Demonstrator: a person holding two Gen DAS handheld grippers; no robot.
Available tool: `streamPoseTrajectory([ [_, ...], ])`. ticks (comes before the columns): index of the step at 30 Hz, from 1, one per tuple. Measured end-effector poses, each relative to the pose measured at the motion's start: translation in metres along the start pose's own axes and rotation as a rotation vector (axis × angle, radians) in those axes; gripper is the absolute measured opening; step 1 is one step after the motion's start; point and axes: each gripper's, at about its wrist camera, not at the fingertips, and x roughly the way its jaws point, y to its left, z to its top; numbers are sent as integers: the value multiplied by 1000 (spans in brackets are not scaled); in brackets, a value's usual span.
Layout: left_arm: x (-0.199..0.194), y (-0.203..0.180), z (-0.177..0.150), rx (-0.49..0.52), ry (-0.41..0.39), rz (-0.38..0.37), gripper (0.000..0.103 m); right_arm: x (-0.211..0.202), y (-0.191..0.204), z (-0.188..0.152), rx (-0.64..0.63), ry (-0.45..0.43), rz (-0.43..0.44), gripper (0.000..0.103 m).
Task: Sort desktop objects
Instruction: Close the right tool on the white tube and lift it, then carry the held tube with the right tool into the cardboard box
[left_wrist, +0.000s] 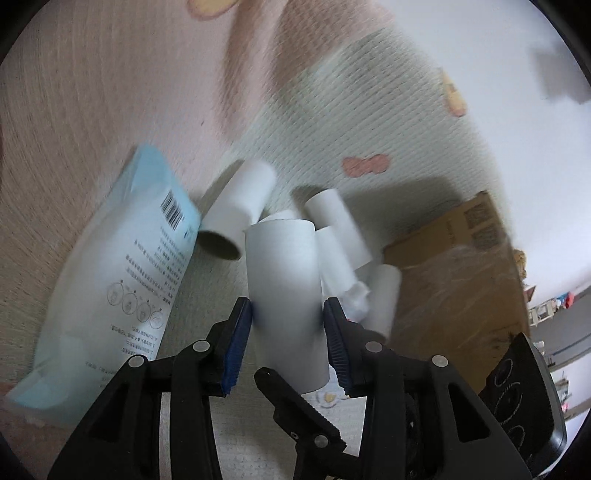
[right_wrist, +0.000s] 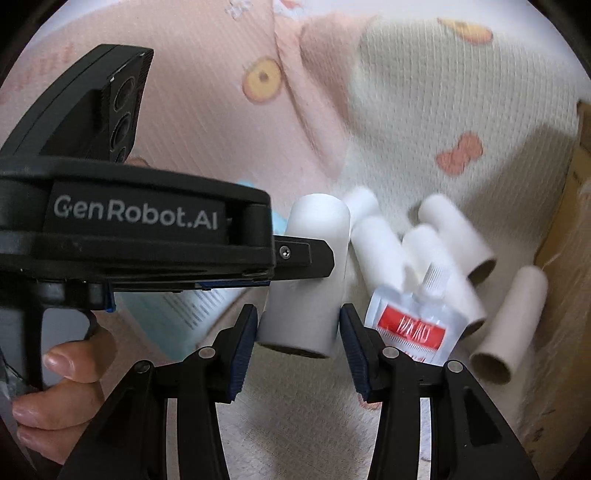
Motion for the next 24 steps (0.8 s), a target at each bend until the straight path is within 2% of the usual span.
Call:
streamPoseTrajectory([
  [9, -27, -36, 2, 113, -70, -3, 44, -30, -1, 19, -18, -72, -30, 43],
  [11, -30, -43, 2, 134, -79, -4, 44, -31, 22, 20, -25, -91, -40, 43],
  [15, -43, -62, 5, 190, -92, -8, 44, -57, 23, 15, -24, -130, -57, 43],
  [24, -65, -112, 14, 318, -141, -56, 44, -96, 19, 44, -42, -197, -145, 43],
])
